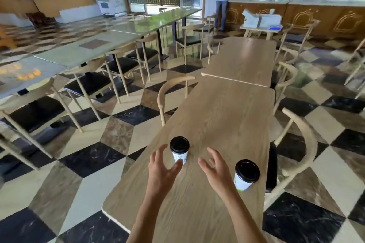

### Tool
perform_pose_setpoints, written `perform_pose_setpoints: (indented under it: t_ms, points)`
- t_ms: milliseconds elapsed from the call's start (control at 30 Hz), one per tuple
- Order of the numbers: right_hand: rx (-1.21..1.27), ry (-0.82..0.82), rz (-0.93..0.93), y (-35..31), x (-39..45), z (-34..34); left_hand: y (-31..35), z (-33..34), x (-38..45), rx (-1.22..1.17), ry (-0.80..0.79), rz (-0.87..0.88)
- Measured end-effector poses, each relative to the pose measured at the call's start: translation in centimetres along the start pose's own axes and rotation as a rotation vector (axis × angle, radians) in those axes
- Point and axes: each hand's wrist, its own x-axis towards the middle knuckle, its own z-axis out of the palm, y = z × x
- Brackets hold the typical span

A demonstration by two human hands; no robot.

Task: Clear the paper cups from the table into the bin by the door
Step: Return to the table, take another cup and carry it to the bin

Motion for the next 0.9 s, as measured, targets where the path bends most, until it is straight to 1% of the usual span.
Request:
perform_pose_setpoints:
  t_ms: [200, 367, 500, 667, 800, 900]
  points:
    - [0.02, -0.015, 0.157, 2.4, 4.5, 3.3, -3.9, 2.2, 5.6, 0.072, -0.084, -0.038]
    - [0.018, -0.036, 0.225, 4.7, 7.5, 4.7, -6.1, 5.1, 8.9, 0.178, -0.084, -0.005]
    - [0.052, -0.041, 0.278, 6.6, 9.5, 5.2, -7.2, 7.6, 11.0, 0.231, -0.123, -0.044]
    - [0.028, -0.079, 0.33, 8.7, 11.4, 6.1, -8.0, 9.7, 13.0, 0.247, -0.163, -0.151]
    - [0.041, -0.103, 0.368, 9.7, 12.6, 6.9, -8.7, 10.7, 13.5, 0.341, -0.167, -0.142]
    - [0.04, -0.117, 0.371, 10.0, 13.0, 7.5, -9.0, 10.7, 13.5, 0.345, -0.149, -0.151]
